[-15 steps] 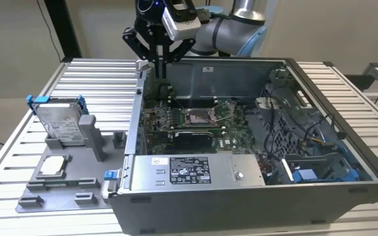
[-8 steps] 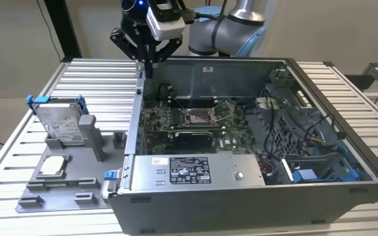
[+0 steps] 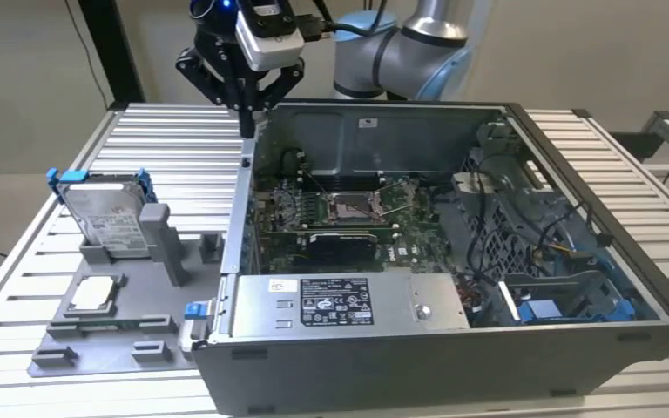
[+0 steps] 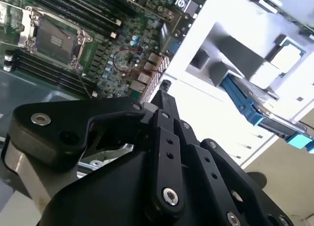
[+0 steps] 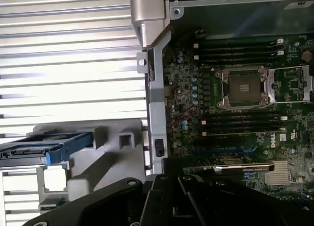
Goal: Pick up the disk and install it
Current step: 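Reach for the disk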
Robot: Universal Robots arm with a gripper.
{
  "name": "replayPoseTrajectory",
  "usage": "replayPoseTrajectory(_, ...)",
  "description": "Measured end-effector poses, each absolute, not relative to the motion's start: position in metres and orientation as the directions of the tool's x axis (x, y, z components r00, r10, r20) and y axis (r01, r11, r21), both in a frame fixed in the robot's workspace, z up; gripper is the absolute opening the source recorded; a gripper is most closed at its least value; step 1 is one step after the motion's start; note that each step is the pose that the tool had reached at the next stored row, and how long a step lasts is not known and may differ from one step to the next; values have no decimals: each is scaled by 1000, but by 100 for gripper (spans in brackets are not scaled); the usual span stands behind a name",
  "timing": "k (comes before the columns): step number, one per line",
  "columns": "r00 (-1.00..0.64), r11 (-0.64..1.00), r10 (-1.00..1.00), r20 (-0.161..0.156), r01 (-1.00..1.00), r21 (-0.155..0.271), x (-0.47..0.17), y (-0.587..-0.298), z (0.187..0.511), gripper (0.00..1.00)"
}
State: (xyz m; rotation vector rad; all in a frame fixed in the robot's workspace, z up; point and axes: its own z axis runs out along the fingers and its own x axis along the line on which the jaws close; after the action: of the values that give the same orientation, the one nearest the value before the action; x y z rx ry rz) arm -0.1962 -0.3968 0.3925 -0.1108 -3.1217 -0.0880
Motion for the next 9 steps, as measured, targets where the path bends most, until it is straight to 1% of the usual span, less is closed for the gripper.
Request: replayPoseTrajectory(9,-998,996,66,19,67,56,-216,-395,392,0)
